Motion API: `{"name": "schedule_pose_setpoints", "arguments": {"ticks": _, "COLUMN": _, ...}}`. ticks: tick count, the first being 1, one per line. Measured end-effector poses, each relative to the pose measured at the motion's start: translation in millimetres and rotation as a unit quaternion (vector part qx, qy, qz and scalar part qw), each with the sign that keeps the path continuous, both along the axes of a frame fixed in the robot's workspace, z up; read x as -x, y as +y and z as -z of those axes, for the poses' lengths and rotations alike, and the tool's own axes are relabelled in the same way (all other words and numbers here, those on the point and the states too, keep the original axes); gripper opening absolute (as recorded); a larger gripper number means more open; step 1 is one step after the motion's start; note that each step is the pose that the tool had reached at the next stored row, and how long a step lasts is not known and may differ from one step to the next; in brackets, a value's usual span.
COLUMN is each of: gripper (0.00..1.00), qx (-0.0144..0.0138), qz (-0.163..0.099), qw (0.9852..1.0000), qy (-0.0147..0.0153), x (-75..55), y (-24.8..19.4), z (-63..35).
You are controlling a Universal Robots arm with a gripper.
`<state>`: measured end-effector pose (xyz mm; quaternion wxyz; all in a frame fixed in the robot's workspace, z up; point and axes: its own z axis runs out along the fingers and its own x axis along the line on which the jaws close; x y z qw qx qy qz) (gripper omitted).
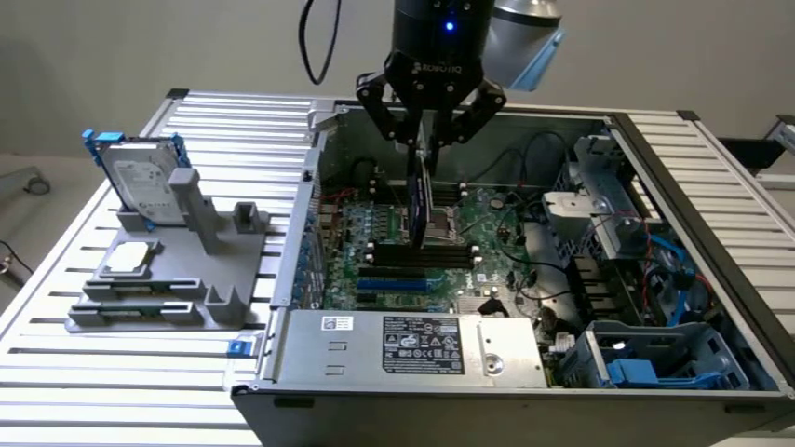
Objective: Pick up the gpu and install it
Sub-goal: 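Insert the gpu into the slot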
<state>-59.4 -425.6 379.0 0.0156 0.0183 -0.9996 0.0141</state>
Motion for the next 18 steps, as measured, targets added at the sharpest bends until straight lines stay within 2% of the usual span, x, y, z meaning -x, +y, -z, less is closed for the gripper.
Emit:
{"name": "schedule_pose_setpoints", "arguments": {"ticks": 2, "gripper": 0.26, "qx": 0.0, "qz": -0.004, "qw": 1.0, "qy": 0.0002, "x": -0.9, "y": 0.0, "z": 0.5}}
{"name": "schedule_pose_setpoints", "arguments": {"ticks": 5, "gripper": 0.26, "qx": 0.0001, "qz": -0.031, "qw": 0.9995, "qy": 0.0002, "x": -1.0, "y": 0.0, "z": 2.0}}
{"name": "schedule_pose_setpoints", "arguments": {"ticks": 9, "gripper": 0.26, "qx": 0.0, "qz": -0.067, "qw": 0.9977, "qy": 0.0002, "x": -1.0, "y": 0.0, "z": 5.2}}
{"name": "schedule_pose_setpoints", "arguments": {"ticks": 13, "gripper": 0.26, "qx": 0.0001, "qz": -0.104, "qw": 0.9946, "qy": 0.0002, "x": -1.0, "y": 0.0, "z": 8.9}}
{"name": "schedule_pose_setpoints", "arguments": {"ticks": 18, "gripper": 0.26, "qx": 0.0001, "qz": -0.149, "qw": 0.9888, "qy": 0.0002, "x": -1.0, "y": 0.0, "z": 12.3}}
